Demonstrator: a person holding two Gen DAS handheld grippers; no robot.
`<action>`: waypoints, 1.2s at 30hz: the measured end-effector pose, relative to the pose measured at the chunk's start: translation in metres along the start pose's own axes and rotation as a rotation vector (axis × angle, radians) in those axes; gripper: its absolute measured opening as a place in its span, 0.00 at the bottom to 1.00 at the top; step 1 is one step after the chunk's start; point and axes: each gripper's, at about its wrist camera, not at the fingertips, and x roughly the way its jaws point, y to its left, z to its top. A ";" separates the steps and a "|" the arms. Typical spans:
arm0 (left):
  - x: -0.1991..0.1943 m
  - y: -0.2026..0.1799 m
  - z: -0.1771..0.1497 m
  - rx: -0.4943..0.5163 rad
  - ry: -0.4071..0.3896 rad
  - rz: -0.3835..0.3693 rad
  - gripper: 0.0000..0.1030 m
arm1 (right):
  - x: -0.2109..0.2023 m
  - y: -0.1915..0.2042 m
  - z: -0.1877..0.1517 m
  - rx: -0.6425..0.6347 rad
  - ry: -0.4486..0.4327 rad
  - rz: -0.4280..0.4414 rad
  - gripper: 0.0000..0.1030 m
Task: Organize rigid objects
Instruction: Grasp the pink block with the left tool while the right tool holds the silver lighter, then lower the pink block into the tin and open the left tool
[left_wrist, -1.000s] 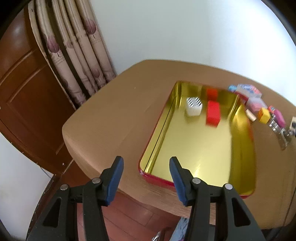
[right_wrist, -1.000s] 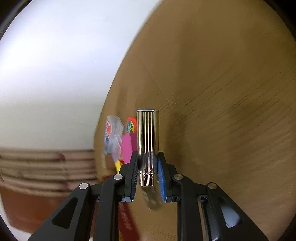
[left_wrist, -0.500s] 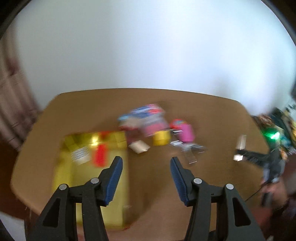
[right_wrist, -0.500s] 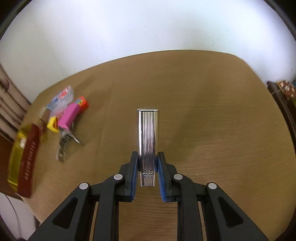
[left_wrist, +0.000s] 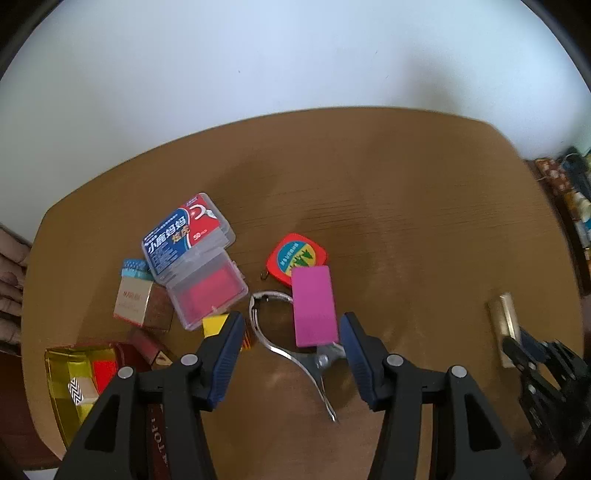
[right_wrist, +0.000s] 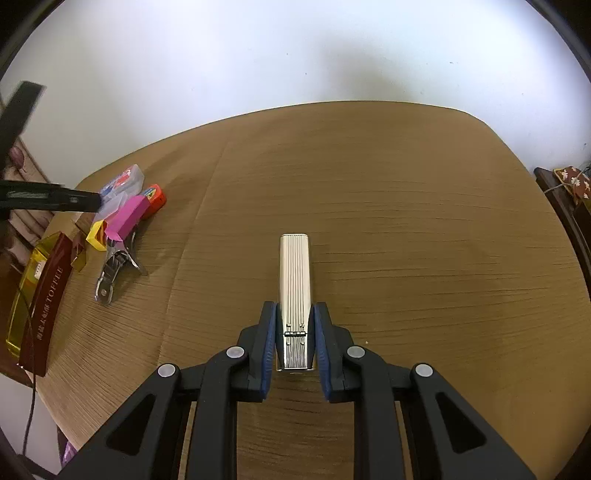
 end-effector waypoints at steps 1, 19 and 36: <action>0.005 -0.002 0.003 0.005 0.012 0.008 0.53 | -0.002 -0.002 0.000 -0.006 -0.002 -0.002 0.19; 0.046 -0.003 0.009 -0.045 0.073 -0.055 0.29 | 0.018 0.001 0.014 -0.001 0.063 0.006 0.18; -0.066 0.156 -0.134 -0.372 -0.052 -0.059 0.29 | -0.007 -0.010 -0.006 0.182 0.095 0.204 0.18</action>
